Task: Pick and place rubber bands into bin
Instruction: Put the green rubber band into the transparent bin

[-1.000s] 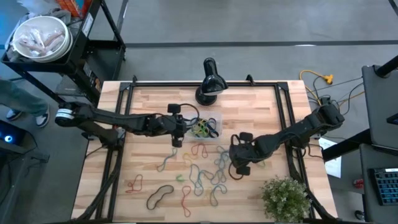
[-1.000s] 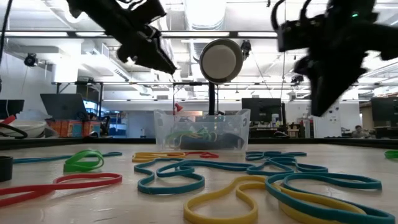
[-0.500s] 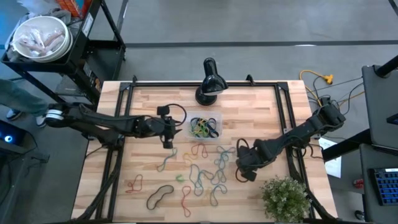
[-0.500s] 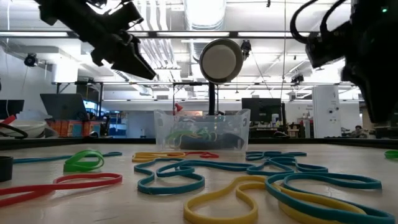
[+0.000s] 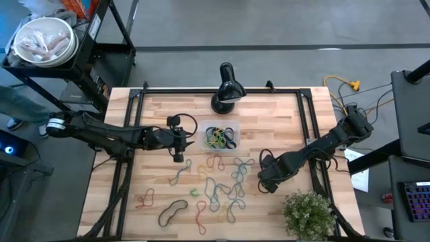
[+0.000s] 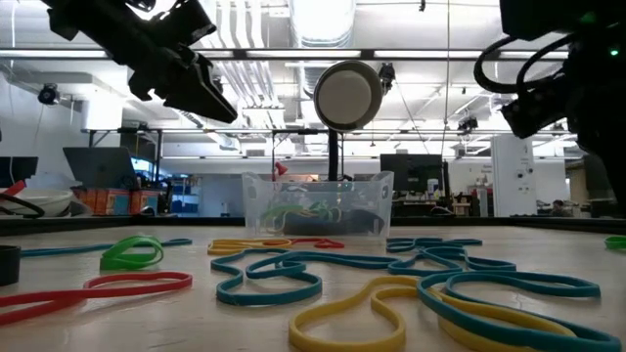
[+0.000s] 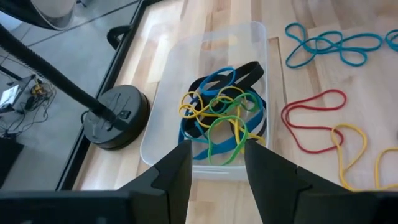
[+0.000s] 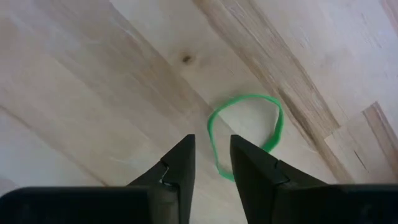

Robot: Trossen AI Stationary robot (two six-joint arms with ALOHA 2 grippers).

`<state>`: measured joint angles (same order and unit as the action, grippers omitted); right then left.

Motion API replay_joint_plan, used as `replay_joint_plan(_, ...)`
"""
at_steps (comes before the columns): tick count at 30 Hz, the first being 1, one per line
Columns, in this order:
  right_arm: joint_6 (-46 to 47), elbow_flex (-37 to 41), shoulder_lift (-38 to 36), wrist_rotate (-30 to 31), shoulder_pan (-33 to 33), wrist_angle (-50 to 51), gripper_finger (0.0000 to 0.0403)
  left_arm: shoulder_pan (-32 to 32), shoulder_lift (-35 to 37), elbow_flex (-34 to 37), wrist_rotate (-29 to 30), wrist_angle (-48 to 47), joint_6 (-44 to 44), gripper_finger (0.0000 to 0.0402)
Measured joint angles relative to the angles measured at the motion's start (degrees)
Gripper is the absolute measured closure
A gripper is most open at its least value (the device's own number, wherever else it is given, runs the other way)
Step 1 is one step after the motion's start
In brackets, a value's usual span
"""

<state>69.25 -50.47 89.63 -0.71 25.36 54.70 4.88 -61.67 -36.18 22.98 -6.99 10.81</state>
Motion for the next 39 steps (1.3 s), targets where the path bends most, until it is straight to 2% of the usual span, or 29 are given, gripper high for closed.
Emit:
replay_joint_plan(7,-0.2,2.4,0.1,-0.6,0.0,-0.9,0.0273,0.2,0.0,0.0,0.0,0.0,0.0,0.0269)
replay_joint_plan(14,-3.2,4.8,0.1,-1.5,0.0,-8.2,0.0272,0.2,0.0,-0.2,0.0,0.5,0.0,0.0269)
replay_joint_plan(30,-2.6,6.6,0.0,-1.9,0.0,-8.4,0.0318,0.2,0.0,-0.3,0.0,0.5,-1.3,0.0269)
replay_joint_plan(39,-3.1,7.3,-0.1,-3.0,0.0,-8.9,0.0373,0.2,0.0,-0.3,0.0,0.5,-1.4,0.0269)
